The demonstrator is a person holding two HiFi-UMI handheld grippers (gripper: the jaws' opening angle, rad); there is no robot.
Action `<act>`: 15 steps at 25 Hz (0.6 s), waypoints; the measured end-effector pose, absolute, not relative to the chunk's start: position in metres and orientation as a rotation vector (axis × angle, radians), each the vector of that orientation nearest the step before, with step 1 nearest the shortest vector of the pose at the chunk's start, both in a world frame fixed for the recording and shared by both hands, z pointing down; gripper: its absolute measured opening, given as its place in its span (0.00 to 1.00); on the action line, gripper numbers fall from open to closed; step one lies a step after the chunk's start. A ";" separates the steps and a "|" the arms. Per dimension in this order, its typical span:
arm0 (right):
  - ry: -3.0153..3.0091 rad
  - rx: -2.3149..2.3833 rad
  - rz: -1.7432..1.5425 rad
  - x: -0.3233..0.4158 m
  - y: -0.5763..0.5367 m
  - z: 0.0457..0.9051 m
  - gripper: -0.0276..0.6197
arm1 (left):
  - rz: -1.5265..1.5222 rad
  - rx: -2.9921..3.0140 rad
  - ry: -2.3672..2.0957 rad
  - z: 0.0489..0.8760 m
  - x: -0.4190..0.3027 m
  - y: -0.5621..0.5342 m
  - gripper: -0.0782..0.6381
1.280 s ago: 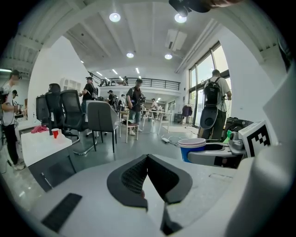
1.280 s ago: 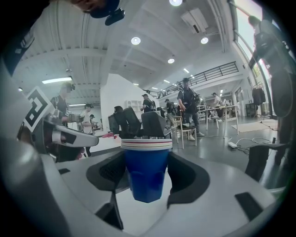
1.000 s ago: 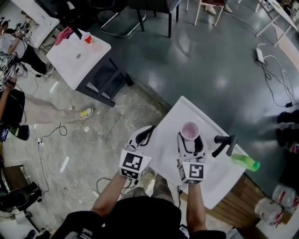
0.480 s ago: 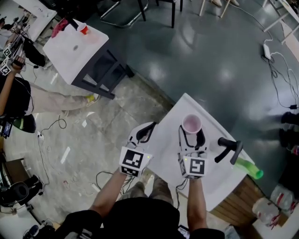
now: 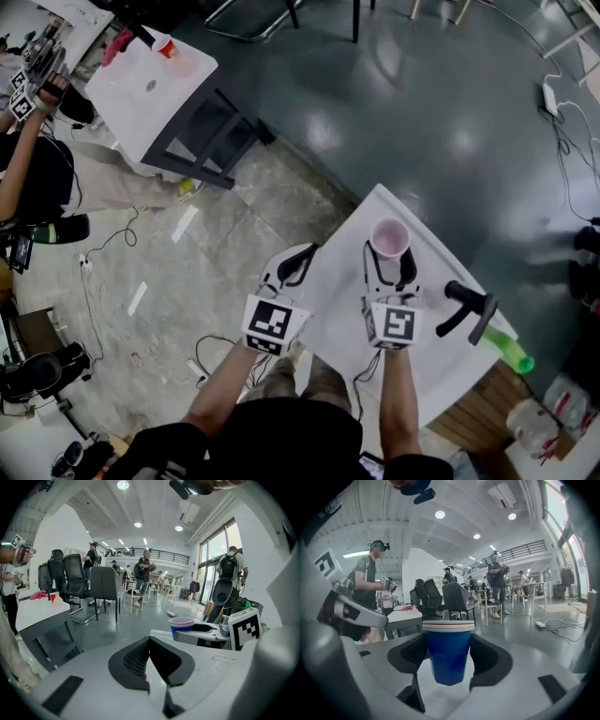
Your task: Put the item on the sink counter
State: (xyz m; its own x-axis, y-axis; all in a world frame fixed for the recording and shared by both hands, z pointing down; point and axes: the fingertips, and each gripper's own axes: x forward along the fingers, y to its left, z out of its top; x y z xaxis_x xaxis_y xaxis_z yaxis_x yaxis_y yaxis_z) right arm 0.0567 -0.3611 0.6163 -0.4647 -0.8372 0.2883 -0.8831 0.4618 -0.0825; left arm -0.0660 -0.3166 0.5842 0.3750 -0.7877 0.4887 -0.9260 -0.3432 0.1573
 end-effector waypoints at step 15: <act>-2.440 1.434 0.357 0.048 -0.378 0.651 0.49 | 0.483 2.179 -1.471 0.607 -0.066 -0.322 0.11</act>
State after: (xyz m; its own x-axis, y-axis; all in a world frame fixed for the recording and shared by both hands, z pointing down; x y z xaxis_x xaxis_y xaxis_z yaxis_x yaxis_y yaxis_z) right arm 0.0483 -0.3783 0.6511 -0.4636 -0.8067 0.3666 -0.8778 0.4744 -0.0663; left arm -0.0662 -0.3222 0.6068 0.3648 -0.7674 0.5272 -0.9306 -0.3191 0.1795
